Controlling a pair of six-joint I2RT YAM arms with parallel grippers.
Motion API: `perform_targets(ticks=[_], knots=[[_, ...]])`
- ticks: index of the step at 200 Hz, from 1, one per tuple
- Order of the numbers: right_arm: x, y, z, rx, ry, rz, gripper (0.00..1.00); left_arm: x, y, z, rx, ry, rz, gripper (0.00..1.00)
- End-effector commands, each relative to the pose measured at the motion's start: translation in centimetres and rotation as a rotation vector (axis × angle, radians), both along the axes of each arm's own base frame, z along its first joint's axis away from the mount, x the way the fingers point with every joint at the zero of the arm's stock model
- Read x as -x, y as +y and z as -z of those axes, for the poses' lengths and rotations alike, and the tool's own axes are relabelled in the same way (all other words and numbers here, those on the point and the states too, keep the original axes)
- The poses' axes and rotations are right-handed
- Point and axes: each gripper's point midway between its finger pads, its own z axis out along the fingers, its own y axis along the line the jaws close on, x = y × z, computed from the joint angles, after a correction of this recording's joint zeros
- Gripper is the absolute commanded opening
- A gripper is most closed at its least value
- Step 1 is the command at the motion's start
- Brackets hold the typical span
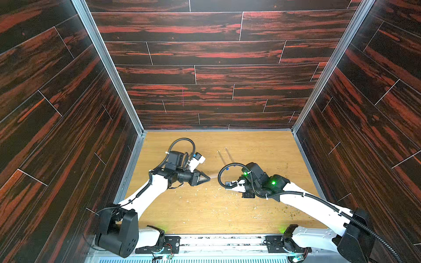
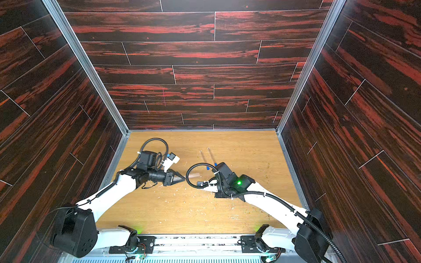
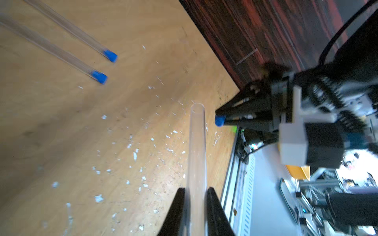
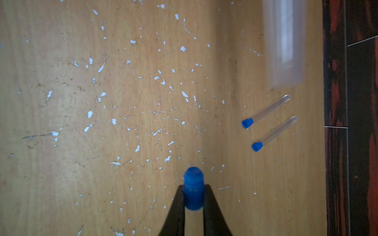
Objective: Insert stoppers into test tubes
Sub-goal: Pick up the stopper from the center of the board, then insert the stopper into the test tube.
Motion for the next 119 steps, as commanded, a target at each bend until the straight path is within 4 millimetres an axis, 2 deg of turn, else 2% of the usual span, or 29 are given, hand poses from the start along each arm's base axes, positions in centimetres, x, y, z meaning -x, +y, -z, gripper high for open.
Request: perform_targets(ticks=[1,58,119], knots=[[-0.4,0.5,-1.8,-0.042,-0.03,-0.007,0.11,0.6,-0.9,0.0,-0.01,-0.019,0.056,0.04],[0.1,1.0,-1.7,-0.069,-0.01,-0.019,0.11,1.7,-2.9,0.2,-0.005,0.003,0.135,0.03],[0.3,0.9,-1.4,-0.072,-0.007,-0.022,0.11,2.3,-3.6,-0.5,0.017,0.016,0.172,0.03]])
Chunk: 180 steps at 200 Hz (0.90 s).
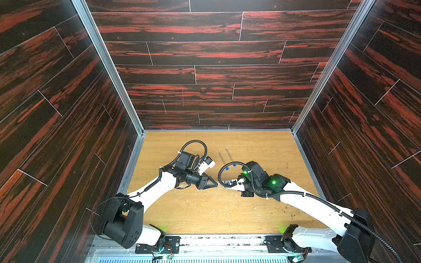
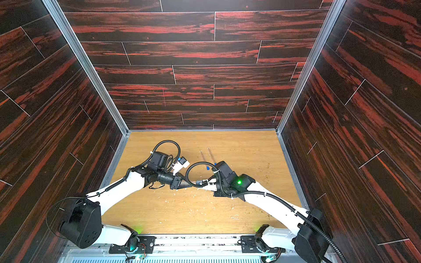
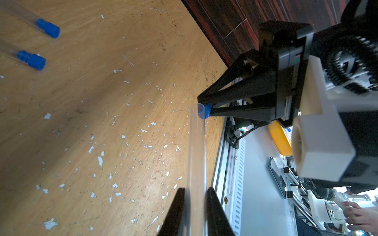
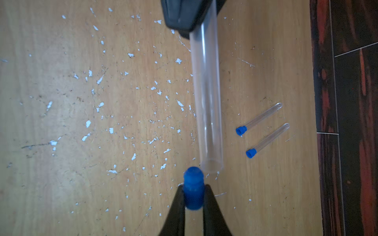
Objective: Insert stoppers into test tubes
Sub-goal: Insert the stopper into the test tube.
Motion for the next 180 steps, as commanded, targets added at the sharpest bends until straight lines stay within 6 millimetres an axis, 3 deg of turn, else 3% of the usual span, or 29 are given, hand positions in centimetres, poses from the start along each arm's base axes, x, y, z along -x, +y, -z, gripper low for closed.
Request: perform_targets(ticks=[1,73,180], knots=[[0.5,0.2,-0.6,-0.035,0.005,-0.009,0.11,0.5,-0.4,-1.2,0.03,-0.021,0.043,0.03],[0.3,0.0,-0.5,-0.027,-0.006,-0.002,0.11,1.8,0.1,-1.2,0.004,-0.047,0.087,0.03],[0.8,0.7,-0.9,-0.046,0.018,-0.025,0.11,0.8,-0.3,-1.3,0.017,-0.031,0.046,0.03]])
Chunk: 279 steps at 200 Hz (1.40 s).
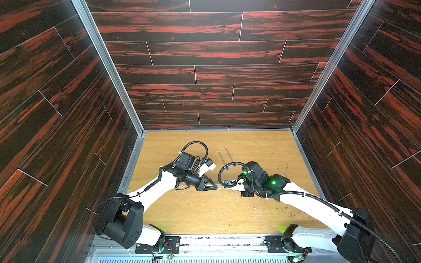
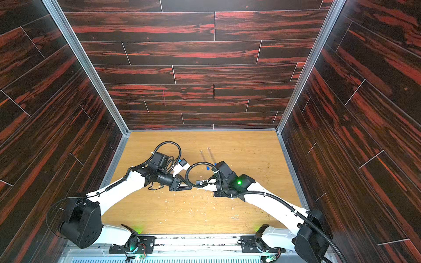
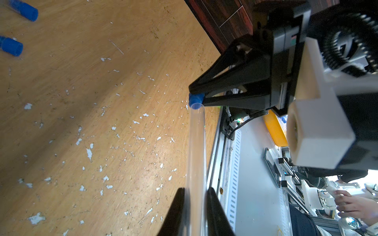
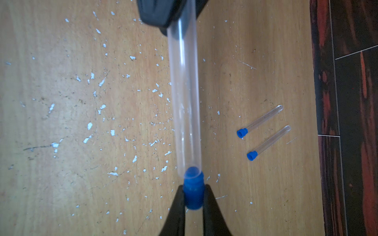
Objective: Insert stoppers into test tubes
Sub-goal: Insert the stopper into the test tube.
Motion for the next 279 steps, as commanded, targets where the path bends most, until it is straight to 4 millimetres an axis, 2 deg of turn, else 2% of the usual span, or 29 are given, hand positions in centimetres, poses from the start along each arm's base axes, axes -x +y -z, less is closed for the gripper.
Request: perform_targets(ticks=[1,136,220,279], knots=[[0.5,0.5,-1.1,-0.037,0.011,-0.015,0.11,-0.4,-0.4,-1.3,0.028,-0.047,0.005,0.03],[0.0,1.3,-2.1,-0.074,-0.005,-0.01,0.1,0.5,-0.9,-1.6,0.05,-0.031,0.045,0.03],[0.5,2.6,-3.6,-0.164,0.028,-0.018,0.1,0.1,-1.3,-2.2,0.08,-0.015,0.032,0.02],[0.1,3.2,-4.3,-0.181,0.003,-0.034,0.1,0.6,-1.5,-2.3,0.095,-0.012,0.056,0.02]])
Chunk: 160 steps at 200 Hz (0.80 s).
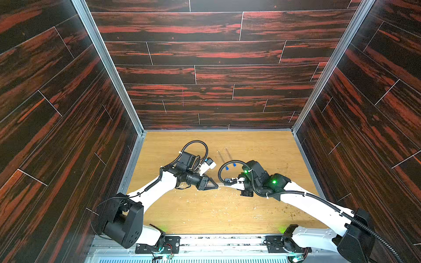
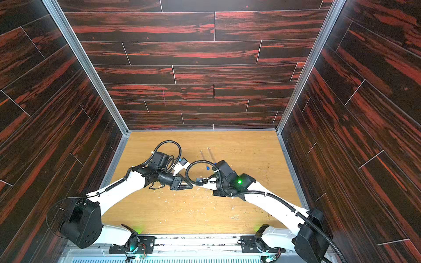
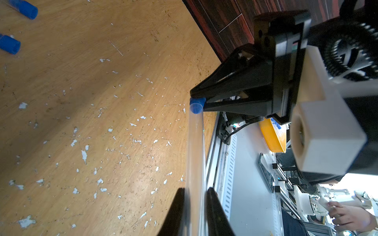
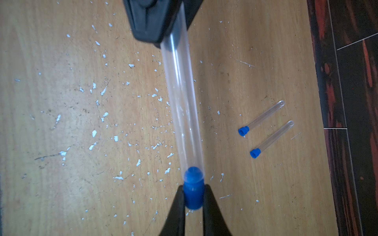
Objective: Insert stoppers into test tubes
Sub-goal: Insert the stopper into the test tube.
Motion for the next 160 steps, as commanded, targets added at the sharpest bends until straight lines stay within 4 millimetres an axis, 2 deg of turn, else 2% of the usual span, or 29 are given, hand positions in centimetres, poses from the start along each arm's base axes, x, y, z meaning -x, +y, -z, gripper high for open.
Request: perform_targets(ticks=[1,50,114,160], knots=[[0.1,2.9,-3.7,-0.142,-0.037,-0.078,0.1,0.7,-1.0,-1.9,0.084,-0.054,0.07,0.02],[0.7,2.9,-3.6,-0.096,-0.09,-0.178,0.11,1.3,-1.3,-2.3,0.098,-0.054,0.101,0.02],[0.4,4.5,-5.7,-0.18,-0.091,-0.17,0.12,1.4,-1.5,-2.6,0.105,-0.055,0.11,0.02],[0.3,5.2,-6.1,-0.212,-0.074,-0.159,0.12,1.5,-1.4,-2.9,0.113,-0.06,0.112,0.02]])
